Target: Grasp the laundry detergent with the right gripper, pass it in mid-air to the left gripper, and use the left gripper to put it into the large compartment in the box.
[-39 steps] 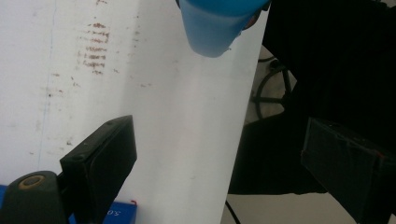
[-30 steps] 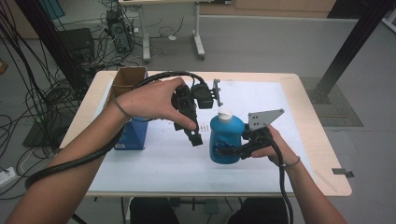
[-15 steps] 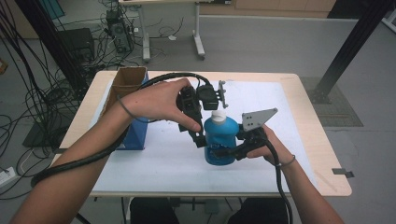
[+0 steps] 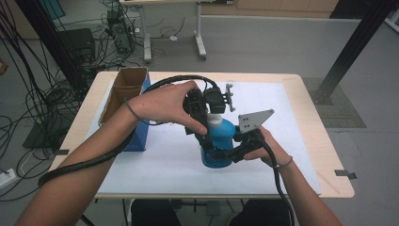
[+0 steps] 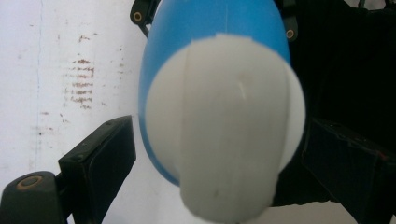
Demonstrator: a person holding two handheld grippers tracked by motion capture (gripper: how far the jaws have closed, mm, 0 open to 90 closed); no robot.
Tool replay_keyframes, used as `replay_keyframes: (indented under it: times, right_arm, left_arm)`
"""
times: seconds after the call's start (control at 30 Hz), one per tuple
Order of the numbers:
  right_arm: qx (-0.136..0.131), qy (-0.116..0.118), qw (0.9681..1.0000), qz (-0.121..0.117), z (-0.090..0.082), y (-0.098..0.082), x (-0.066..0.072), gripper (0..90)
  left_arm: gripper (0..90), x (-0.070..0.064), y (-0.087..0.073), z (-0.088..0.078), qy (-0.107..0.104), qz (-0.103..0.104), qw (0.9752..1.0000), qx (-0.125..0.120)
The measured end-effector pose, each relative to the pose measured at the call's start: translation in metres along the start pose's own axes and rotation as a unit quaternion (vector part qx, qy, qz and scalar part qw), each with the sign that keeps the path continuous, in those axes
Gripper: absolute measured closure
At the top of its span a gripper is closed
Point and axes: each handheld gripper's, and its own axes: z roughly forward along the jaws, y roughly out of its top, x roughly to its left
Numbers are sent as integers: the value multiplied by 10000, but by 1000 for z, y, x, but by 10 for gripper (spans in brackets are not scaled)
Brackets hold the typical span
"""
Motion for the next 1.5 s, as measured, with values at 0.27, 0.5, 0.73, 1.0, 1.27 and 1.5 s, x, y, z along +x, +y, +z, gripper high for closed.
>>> replay_keyframes:
  times: [0.27,0.5,0.73,1.0,1.27,1.5]
  right_arm:
    - [-10,34,10000,-36,4,1,1,436]
    - [8,48,10000,-25,5,1,1,436]
    - [41,47,10000,-38,6,0,1,436]
    - [53,41,10000,-42,7,1,2,436]
    - [56,40,10000,-69,8,1,1,436]
    - [56,39,10000,-63,8,1,1,436]
  left_arm:
    - [99,-2,4,0,27,44,10000,-28]
    - [100,-3,6,-1,25,69,10000,-17]
    - [100,-3,6,-1,39,76,10000,-7]
    - [99,-4,6,-2,38,79,10000,-14]
    - [98,-5,5,-2,56,71,10000,3]
    - [98,-4,5,-3,68,62,10000,-3]
